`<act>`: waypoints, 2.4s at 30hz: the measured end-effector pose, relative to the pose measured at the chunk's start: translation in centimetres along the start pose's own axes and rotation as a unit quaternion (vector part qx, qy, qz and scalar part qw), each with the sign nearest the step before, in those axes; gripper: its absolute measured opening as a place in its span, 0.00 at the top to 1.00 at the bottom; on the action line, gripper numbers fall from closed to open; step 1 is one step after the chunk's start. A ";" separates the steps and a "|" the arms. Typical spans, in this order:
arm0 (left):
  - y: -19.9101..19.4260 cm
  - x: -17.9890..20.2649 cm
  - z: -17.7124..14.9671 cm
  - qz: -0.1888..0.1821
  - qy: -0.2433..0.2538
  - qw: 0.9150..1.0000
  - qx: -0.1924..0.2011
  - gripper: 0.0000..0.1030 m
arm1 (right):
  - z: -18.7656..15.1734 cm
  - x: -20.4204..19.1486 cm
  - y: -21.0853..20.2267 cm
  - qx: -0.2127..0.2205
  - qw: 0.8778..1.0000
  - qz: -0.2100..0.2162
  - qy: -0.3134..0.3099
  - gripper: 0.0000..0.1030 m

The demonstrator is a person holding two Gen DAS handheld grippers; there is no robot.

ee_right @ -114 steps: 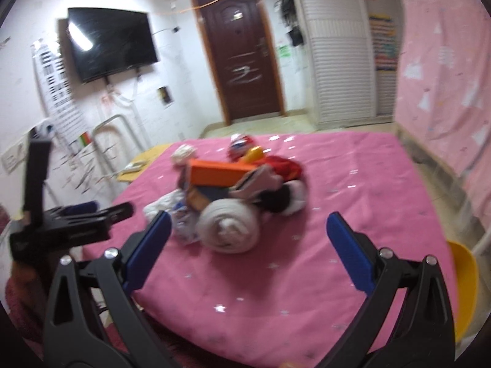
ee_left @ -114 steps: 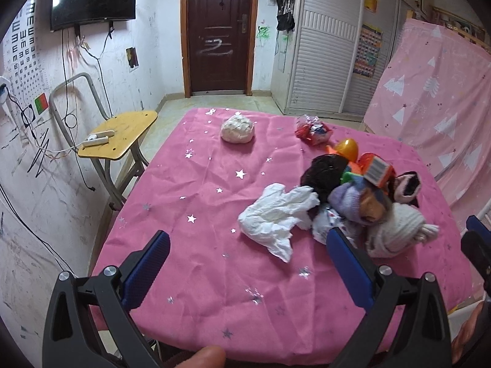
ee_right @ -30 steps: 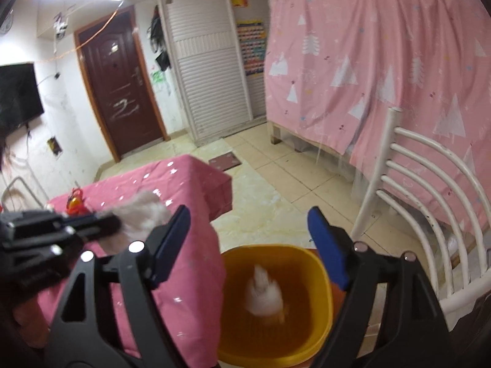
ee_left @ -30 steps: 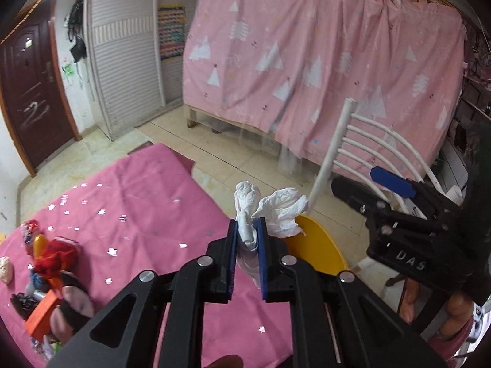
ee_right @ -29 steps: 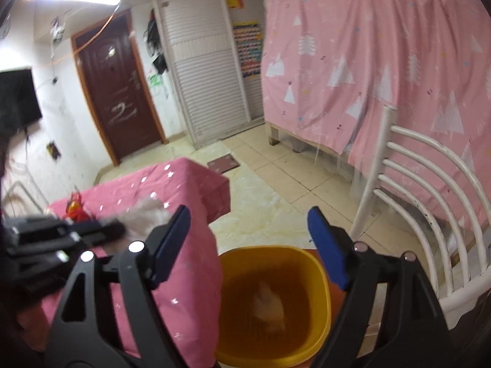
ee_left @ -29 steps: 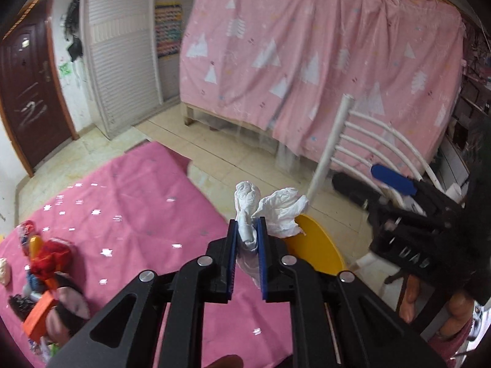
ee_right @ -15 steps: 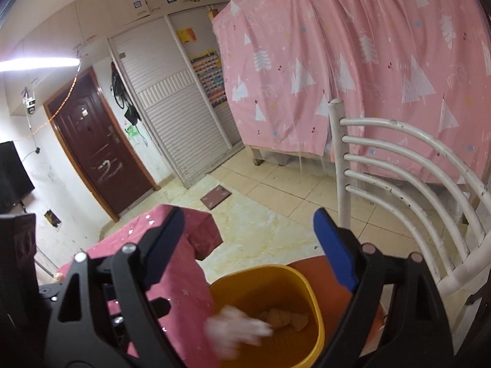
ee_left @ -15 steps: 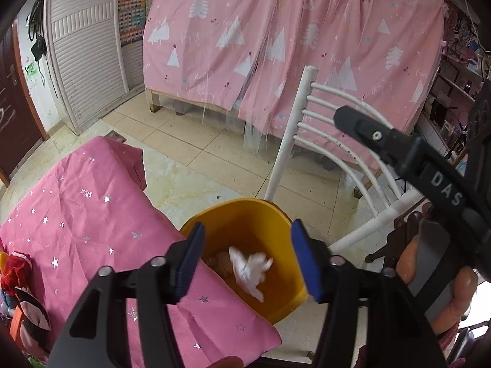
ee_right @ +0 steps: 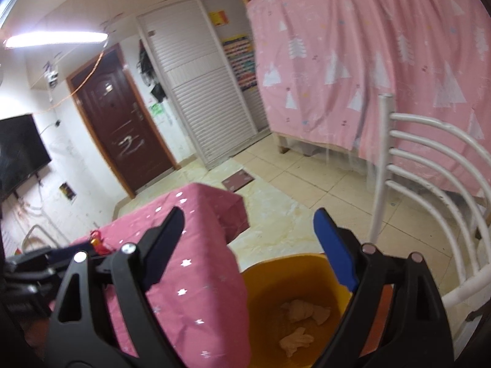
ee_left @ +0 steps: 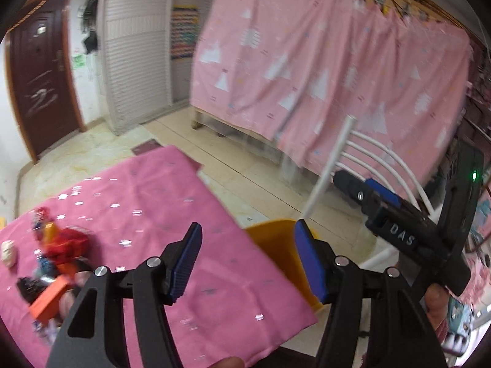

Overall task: Collect trash
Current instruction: 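Move both open tools back over the pink table, then grasp the black plastic bag with the left tool while the right tool grasps the black-and-pink sock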

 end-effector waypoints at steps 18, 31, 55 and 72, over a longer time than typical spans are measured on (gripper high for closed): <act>-2.9 -19.6 -2.1 0.174 -0.138 0.975 0.005 0.39 | -4.4 -13.8 7.1 -0.099 0.986 0.109 -0.085 0.14; 0.4 -29.4 -6.6 0.268 -0.196 0.942 -0.049 0.38 | -10.0 -20.2 11.6 -0.193 0.959 0.186 -0.087 0.14; 2.3 -32.9 -10.1 0.188 -0.274 0.941 -0.062 1.00 | -15.1 -24.5 17.5 -0.291 0.933 0.210 -0.037 0.13; -3.7 -31.5 -7.3 0.191 -0.268 0.944 0.009 1.00 | -14.6 -24.2 18.2 -0.271 0.938 0.214 -0.027 0.71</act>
Point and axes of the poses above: each gripper's, at about its wrist camera, not at the fingertips, and y roughly the way its jaws point, x to its right, z to its top, the point moved 7 cm from there along y, roughly the way its jaws point, and after that the axes turned 14 degrees about z, right-handed, at the moved point
